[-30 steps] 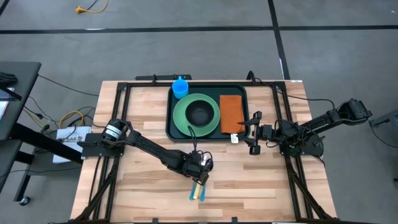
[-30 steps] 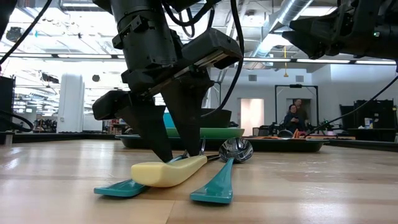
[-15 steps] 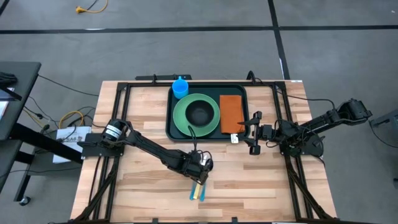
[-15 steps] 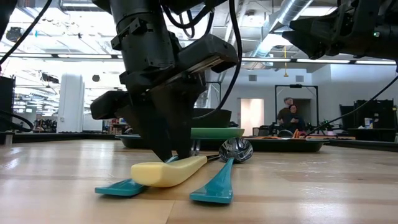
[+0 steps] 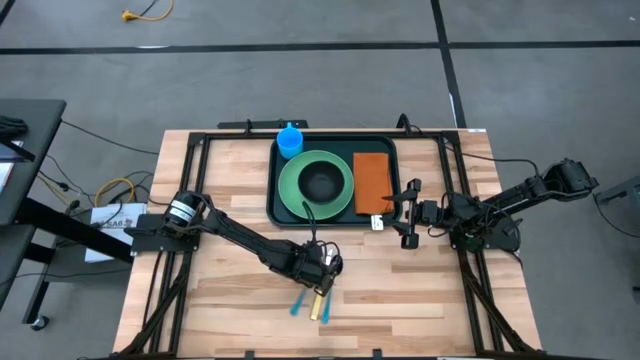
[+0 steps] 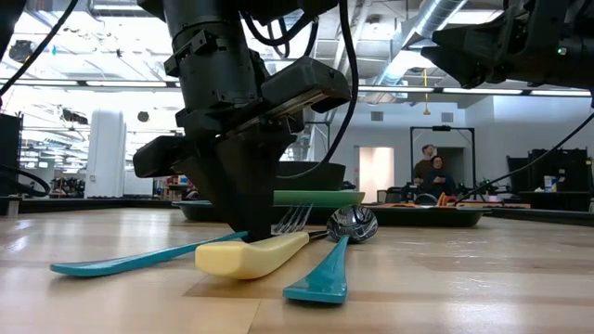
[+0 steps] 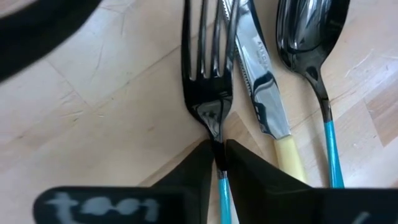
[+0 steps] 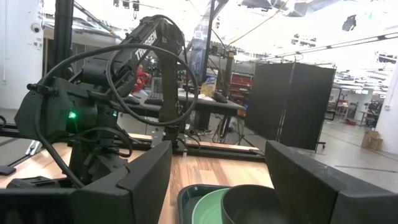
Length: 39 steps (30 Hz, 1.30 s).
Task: Set up tray
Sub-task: Put the blue fork on the brown table napkin on the black serving tray
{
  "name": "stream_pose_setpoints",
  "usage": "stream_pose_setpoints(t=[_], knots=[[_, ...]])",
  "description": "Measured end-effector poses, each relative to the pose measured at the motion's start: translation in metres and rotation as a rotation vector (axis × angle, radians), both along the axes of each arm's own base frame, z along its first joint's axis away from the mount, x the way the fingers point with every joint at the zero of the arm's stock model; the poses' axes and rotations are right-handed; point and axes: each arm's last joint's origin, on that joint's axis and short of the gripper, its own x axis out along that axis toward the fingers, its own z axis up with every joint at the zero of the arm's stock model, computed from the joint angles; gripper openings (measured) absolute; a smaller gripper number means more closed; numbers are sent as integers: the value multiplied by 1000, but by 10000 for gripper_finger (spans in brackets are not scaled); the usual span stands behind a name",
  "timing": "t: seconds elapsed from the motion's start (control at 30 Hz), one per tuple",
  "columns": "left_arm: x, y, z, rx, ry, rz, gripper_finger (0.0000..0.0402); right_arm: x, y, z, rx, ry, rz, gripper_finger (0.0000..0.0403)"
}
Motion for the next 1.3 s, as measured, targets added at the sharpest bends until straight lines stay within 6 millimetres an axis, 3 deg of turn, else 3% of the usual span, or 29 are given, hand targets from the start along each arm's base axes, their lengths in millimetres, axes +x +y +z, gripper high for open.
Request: stream_pose_setpoints(t=[0.43, 1.03, 1.3], knots=[[2, 0, 1, 11, -24, 1, 6, 0, 0, 0, 0, 0, 0, 253], [3, 0, 1, 31, -46, 8, 9, 0, 0, 0, 0, 0, 0, 253], [2, 6, 12, 100, -89, 46, 9, 0, 0, 0, 0, 0, 0, 253]])
